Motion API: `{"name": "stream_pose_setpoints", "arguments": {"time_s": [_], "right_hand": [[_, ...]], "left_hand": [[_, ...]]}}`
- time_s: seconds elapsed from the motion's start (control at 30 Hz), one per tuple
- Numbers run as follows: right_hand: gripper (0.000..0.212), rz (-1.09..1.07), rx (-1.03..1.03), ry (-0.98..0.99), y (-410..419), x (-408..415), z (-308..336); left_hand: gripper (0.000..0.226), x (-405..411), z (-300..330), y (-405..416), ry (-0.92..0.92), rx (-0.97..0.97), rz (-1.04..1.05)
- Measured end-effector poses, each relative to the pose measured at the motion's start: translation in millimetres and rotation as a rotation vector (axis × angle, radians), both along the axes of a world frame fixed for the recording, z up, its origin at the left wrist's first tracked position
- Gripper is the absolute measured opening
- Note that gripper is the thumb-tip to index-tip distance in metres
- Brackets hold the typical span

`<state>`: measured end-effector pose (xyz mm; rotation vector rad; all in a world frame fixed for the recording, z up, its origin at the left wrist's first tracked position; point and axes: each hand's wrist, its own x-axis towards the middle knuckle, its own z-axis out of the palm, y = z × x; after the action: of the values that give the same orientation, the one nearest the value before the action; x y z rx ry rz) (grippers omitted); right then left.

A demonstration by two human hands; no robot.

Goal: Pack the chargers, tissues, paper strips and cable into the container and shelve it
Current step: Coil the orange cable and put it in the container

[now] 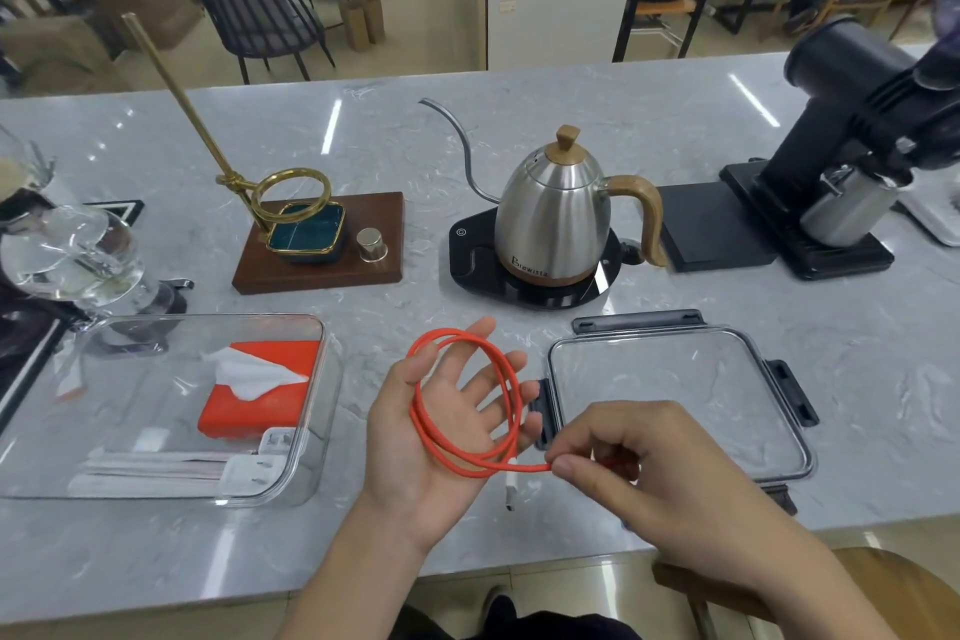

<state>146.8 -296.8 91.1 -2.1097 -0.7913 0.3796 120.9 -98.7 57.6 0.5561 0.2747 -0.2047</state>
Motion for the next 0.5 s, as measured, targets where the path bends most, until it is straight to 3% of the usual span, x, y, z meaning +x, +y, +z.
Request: {"name": "stream_pose_setpoints", "arguments": {"time_s": [0.1, 0.23, 0.5], "right_hand": [[0.006, 0.030, -0.012, -0.040, 4.0, 0.1, -3.8], [0.004, 0.032, -0.033, -0.078, 5.9, 2.0, -7.3], [0.030, -0.098, -0.080, -0.162, -2.4, 11.7, -10.0]], "left_hand": [[0.080, -0.2, -1.4, -1.7, -0.027, 0.035, -0.050], [0.067, 0.7, -3.6, -1.4, -0.039, 0.060, -0.094], [0.062, 3.0, -4.2, -1.1, -0.039, -0.088, -0.052]]}}
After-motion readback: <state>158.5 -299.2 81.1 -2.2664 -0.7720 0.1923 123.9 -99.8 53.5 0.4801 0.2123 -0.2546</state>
